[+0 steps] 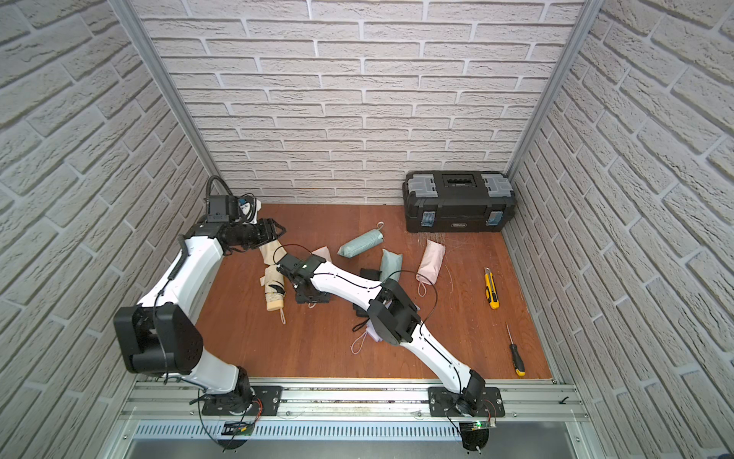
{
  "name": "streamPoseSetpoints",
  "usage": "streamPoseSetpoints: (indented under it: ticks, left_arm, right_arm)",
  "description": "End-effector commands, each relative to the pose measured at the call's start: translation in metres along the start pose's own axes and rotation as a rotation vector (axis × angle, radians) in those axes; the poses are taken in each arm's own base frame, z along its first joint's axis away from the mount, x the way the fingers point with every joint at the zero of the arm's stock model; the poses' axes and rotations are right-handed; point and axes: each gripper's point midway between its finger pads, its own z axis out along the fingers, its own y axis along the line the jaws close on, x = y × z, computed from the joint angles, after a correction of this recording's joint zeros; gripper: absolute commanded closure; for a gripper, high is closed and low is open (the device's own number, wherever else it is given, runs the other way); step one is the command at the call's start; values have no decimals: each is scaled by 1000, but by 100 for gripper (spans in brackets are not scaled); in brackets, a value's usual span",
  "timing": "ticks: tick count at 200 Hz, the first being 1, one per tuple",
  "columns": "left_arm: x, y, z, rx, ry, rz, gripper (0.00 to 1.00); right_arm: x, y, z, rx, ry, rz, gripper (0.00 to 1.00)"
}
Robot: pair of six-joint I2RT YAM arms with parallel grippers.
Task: Take umbrellas out of sleeves
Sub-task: Take out the umbrella from the umbrella sleeve.
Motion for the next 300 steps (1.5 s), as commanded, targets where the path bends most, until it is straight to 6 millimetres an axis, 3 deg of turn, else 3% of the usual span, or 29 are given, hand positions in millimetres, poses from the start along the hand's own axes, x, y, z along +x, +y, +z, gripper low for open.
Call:
streamPoseSetpoints:
  ticks: [1,62,101,166,223,285,300]
  left_arm:
    - [-12,-10,-12,29,-49,24,38]
    - [-12,-9,-11,28,-47,21,38]
    - [-12,-8,-11,25,-47,20,38]
    - [-12,-7,-11,22,-48,22,38]
    - [-9,-3,-7,1,-35,26,38]
    - [-9,-1,-5,-10,-28,27,38]
    - [-8,1,-4,-12,-24,27,38]
  right_arm:
    - [1,-2,6,19,8,22,44]
    - [13,-18,24,91,49,-17,53]
    - [19,-35,20,129,49,-41,63]
    - [28,-70,18,206,36,-118,67]
    - [22,-78,40,210,50,-279,66]
    - [20,-74,48,149,63,-376,67]
    - [20,-73,48,139,60,-391,75]
